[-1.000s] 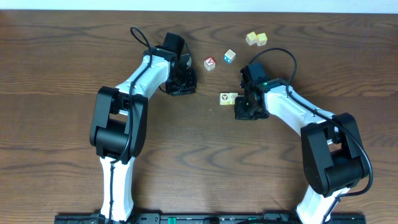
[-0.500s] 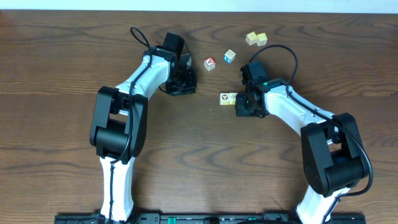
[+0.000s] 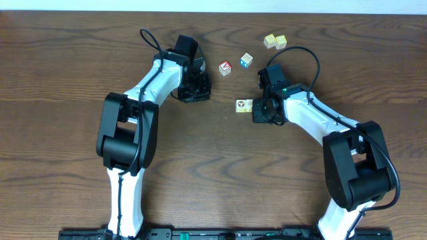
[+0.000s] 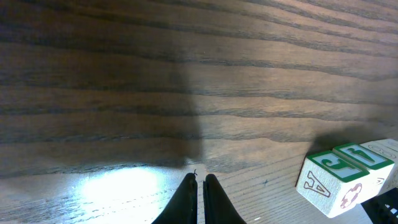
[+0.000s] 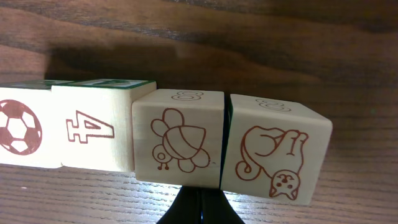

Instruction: Lift 4 blocks

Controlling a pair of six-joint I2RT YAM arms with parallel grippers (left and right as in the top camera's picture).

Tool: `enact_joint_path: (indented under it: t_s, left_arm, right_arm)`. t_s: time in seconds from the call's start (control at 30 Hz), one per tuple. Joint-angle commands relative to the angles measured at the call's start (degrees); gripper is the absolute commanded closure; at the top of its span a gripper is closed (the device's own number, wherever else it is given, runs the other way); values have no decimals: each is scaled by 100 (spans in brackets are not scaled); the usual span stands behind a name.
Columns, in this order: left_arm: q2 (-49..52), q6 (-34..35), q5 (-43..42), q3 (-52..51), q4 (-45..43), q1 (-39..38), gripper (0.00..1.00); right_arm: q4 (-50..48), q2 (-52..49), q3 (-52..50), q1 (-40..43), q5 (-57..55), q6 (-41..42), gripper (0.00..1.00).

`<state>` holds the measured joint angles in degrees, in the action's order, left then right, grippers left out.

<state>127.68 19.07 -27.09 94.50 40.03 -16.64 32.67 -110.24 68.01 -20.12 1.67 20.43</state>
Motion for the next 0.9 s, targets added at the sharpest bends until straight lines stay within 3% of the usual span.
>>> enact_joint_path:
  t_s: [0.0,0.87]
  left_arm:
    - [-70,-79,-11,-42,17,17,93]
    - [-70,-79,-11,-42,20,17,93]
  right_arm:
    - [-17,-50,-24,-20,-55,59,99]
    - [354,-35,61,-17,35,52,99]
